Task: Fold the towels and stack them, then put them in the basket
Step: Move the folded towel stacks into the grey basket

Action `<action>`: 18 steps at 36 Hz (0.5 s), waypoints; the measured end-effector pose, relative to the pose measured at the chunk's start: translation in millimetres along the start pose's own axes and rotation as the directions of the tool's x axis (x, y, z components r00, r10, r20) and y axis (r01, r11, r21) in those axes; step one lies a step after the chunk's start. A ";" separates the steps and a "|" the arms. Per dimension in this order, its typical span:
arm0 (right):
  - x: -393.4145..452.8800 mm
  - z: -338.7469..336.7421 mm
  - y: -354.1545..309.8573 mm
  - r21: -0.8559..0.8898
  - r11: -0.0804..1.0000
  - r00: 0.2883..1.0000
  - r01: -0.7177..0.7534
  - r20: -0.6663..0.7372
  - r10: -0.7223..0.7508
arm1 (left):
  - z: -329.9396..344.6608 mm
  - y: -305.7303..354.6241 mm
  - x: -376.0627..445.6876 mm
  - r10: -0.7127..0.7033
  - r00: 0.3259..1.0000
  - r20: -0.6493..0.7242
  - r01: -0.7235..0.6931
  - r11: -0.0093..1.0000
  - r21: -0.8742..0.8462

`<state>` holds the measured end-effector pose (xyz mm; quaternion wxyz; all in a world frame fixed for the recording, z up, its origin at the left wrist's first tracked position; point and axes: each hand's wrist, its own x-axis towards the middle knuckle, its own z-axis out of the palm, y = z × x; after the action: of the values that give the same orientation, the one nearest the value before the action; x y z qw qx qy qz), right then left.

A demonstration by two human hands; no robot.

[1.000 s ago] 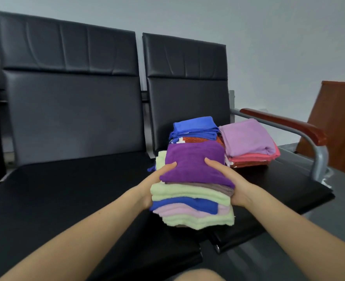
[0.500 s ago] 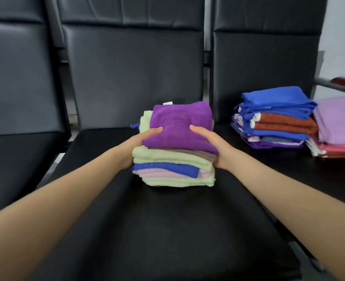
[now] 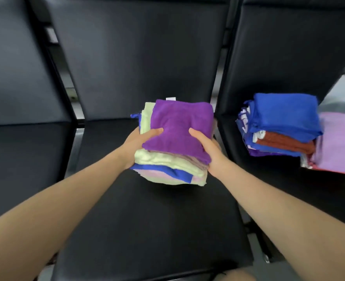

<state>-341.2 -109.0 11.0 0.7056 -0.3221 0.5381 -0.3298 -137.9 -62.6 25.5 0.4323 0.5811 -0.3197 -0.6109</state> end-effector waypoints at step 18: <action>-273.9 24.3 -324.1 0.005 0.999 0.998 0.054 -0.035 -0.054 | 101.6 349.0 -189.4 -0.030 0.986 0.166 0.018 0.997 0.076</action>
<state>-411.8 -70.5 428.3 0.6878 -0.3286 0.5405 -0.3561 -192.9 -50.8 431.5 0.3748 0.5473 -0.3702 -0.6504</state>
